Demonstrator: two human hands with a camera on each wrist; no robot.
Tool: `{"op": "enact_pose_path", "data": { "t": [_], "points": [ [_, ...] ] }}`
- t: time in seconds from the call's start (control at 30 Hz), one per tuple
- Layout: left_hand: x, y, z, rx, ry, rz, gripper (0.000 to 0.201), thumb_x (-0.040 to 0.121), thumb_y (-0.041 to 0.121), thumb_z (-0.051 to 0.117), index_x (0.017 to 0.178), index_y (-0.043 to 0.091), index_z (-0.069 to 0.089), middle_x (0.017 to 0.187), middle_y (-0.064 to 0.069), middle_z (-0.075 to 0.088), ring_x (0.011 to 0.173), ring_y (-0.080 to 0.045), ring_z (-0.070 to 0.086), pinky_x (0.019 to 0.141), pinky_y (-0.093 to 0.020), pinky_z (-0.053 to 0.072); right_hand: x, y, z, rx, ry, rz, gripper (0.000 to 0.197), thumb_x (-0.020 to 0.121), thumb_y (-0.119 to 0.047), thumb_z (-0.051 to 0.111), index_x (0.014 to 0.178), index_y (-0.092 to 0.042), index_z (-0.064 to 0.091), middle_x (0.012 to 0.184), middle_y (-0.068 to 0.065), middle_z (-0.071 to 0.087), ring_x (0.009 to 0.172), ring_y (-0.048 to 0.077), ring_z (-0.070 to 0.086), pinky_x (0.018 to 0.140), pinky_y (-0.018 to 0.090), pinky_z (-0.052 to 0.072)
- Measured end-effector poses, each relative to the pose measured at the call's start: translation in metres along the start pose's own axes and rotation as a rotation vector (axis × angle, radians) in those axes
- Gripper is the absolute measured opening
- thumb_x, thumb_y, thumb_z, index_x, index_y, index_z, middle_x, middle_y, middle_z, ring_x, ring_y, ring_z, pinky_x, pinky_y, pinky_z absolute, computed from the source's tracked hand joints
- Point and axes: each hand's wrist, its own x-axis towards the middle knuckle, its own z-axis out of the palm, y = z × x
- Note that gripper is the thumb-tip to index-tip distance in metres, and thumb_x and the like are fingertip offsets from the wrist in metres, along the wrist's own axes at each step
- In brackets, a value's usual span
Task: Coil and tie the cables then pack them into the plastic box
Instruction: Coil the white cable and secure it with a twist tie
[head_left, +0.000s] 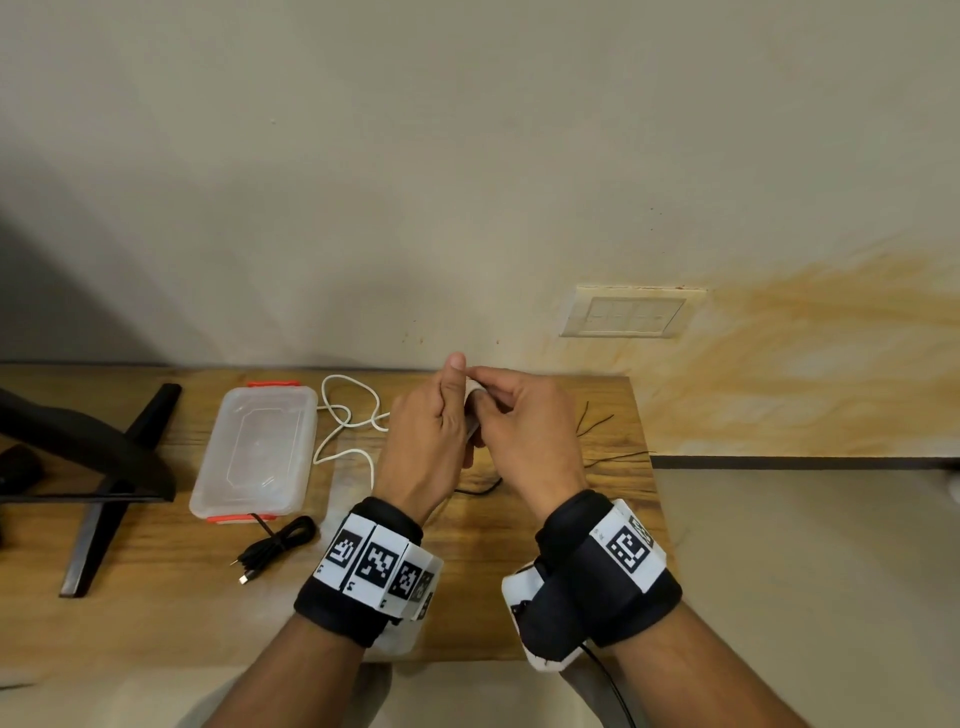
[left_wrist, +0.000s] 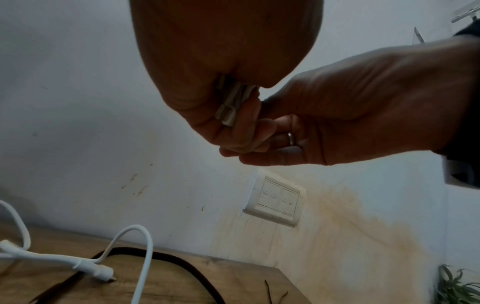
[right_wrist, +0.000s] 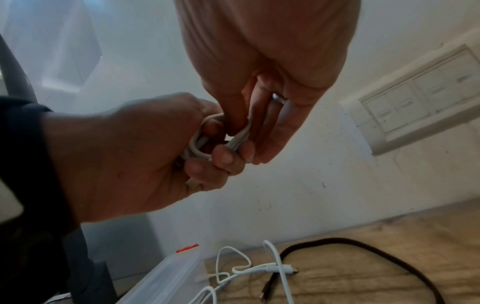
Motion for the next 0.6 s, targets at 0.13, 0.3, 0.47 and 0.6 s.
{"op": "enact_pose_path", "data": {
  "t": [0.13, 0.3, 0.47, 0.6],
  "points": [
    [0.001, -0.005, 0.003, 0.047, 0.006, -0.009, 0.061, 0.108, 0.035, 0.026, 0.055, 0.014, 0.047, 0.044, 0.004, 0.046, 0.039, -0.007, 0.046, 0.044, -0.016, 0.034, -0.001, -0.001, 0.001, -0.137, 0.035, -0.092, 0.027, 0.097, -0.014, 0.062, 0.12, -0.021, 0.073, 0.105, -0.004, 0.077, 0.085, 0.002, 0.07, 0.084, 0.028, 0.06],
    [-0.002, -0.008, 0.006, 0.074, -0.056, -0.004, 0.059, 0.108, 0.038, 0.023, 0.058, 0.018, 0.048, 0.042, 0.002, 0.049, 0.038, -0.01, 0.051, 0.044, -0.018, 0.037, 0.001, 0.003, 0.003, -0.294, 0.053, -0.122, 0.022, 0.097, -0.023, 0.061, 0.114, -0.026, 0.074, 0.092, 0.0, 0.079, 0.084, 0.017, 0.073, 0.078, 0.041, 0.06],
    [-0.005, -0.004, 0.006, 0.077, -0.051, -0.051, 0.052, 0.108, 0.035, 0.024, 0.074, 0.01, 0.054, 0.054, 0.0, 0.054, 0.044, -0.006, 0.055, 0.044, -0.014, 0.038, 0.002, 0.003, 0.003, -0.288, 0.038, -0.132, 0.019, 0.097, -0.02, 0.059, 0.104, -0.022, 0.077, 0.085, 0.001, 0.078, 0.078, 0.016, 0.074, 0.075, 0.039, 0.061],
    [-0.005, 0.004, 0.001, -0.025, -0.044, -0.168, 0.029, 0.108, 0.031, 0.032, 0.098, 0.005, 0.041, 0.069, 0.002, 0.05, 0.05, 0.005, 0.056, 0.045, -0.014, 0.043, 0.003, 0.002, 0.001, -0.289, 0.031, -0.177, 0.023, 0.095, -0.019, 0.06, 0.108, -0.028, 0.077, 0.082, 0.0, 0.078, 0.068, 0.013, 0.07, 0.066, 0.037, 0.06]
  ]
}}
